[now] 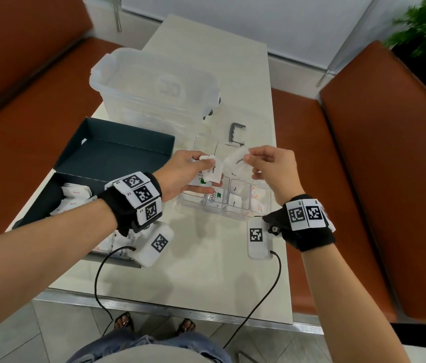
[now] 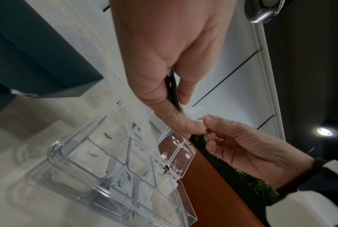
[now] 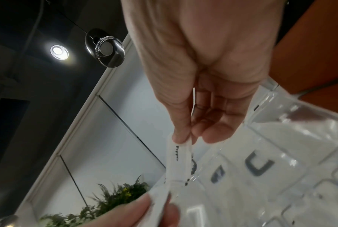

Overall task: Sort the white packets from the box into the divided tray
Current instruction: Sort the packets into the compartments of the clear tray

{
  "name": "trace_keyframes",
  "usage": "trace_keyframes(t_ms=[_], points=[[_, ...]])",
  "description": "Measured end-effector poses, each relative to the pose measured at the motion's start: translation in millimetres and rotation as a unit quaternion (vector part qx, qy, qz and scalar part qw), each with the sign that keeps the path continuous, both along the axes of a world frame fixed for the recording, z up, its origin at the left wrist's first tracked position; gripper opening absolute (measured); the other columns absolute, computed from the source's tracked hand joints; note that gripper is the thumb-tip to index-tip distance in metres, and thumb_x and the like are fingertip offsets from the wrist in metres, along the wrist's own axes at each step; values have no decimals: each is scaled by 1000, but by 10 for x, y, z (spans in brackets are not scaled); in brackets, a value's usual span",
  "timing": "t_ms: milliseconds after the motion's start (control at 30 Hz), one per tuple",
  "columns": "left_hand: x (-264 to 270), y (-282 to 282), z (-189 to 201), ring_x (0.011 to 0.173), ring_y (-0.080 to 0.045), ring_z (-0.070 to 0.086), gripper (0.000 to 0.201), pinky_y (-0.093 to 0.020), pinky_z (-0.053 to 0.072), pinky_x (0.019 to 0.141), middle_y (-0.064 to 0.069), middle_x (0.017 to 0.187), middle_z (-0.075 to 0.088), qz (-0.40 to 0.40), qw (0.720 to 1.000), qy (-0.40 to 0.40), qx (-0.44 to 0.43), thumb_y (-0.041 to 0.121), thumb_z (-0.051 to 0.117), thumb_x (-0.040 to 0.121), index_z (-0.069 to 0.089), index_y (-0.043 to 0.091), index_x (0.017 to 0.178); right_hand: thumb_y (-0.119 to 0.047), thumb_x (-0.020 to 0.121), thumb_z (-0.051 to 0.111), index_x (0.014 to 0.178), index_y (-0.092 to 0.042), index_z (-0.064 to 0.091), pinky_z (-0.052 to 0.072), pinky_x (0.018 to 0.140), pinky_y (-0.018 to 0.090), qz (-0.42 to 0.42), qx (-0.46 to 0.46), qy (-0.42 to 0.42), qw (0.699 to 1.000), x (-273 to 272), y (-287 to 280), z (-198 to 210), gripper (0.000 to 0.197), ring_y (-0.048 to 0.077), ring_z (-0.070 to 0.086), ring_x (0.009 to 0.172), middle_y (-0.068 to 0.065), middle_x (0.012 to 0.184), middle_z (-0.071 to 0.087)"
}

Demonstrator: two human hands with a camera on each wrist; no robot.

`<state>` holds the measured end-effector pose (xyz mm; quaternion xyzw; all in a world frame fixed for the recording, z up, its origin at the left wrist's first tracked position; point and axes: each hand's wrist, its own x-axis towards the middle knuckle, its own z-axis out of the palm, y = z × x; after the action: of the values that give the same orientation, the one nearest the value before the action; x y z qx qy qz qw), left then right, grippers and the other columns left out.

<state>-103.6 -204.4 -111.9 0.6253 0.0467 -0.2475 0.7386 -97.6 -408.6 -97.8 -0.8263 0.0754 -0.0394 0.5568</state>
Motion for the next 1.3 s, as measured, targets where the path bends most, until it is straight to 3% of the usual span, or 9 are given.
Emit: trace_keyframes(t_ms=[100,200,300,433,500,600,700,1033,1300], points=[[15,34,-2,86,-28,74,26,-33,60,61,-17,100,73,11,1000,1,2,16,56,97,59,3,120,-23,84,72,92,-17,72,46,67,13,-18,-159,-41,986,97,-160,-87,9,6,58,67,-5,78,68],[8,34,6,86,-28,74,26,-33,59,59,-18,101,73,15,1000,0,0,15,56,98,59,3,120,-20,88,67,89,-19,71,34,65,8,25,-271,-24,962,118,-180,-274,5,6,55,75,-5,85,67],[-1,20,10,88,-29,73,26,-34,60,61,-19,104,72,14,1000,2,3,16,56,97,59,4,121,-16,89,63,90,-16,71,49,76,27,49,-317,-2,947,111,-137,-471,8,16,61,83,0,91,69],[0,18,8,95,-31,71,29,-41,61,74,-19,113,69,13,1000,4,25,18,58,96,58,7,124,-15,91,61,93,-13,72,48,87,42,49,-361,-1,931,125,-58,-636,11,23,61,87,5,97,65],[-10,29,15,93,-30,72,29,-39,61,70,-18,110,70,8,1000,4,13,18,57,97,58,6,124,-16,92,59,94,-12,72,46,89,45,51,-392,0,919,129,-32,-691,14,24,59,88,6,100,63],[-24,53,25,91,-29,73,29,-36,61,66,-18,106,71,7,1000,4,4,17,56,97,57,5,124,-17,94,56,95,-15,70,40,86,39,54,-442,-6,895,108,-19,-760,15,24,57,91,5,97,63],[-30,75,22,91,-29,73,29,-37,61,66,-18,105,72,11,1000,5,3,17,56,97,58,5,123,-19,94,55,95,-13,66,33,84,38,56,-471,-9,880,92,-11,-801,13,26,55,92,4,95,65],[-22,78,9,91,-28,73,29,-36,61,64,-17,105,72,13,1000,8,6,18,58,96,58,8,123,-24,94,56,101,-6,59,35,83,38,54,-508,-4,860,110,-6,-868,20,28,51,90,10,103,54],[-46,43,11,93,-30,72,28,-35,61,65,-18,106,72,2,1000,28,-4,17,56,97,58,5,123,-20,93,57,105,-9,55,36,84,39,70,-523,5,850,102,-2,-845,17,28,52,92,9,104,55]])
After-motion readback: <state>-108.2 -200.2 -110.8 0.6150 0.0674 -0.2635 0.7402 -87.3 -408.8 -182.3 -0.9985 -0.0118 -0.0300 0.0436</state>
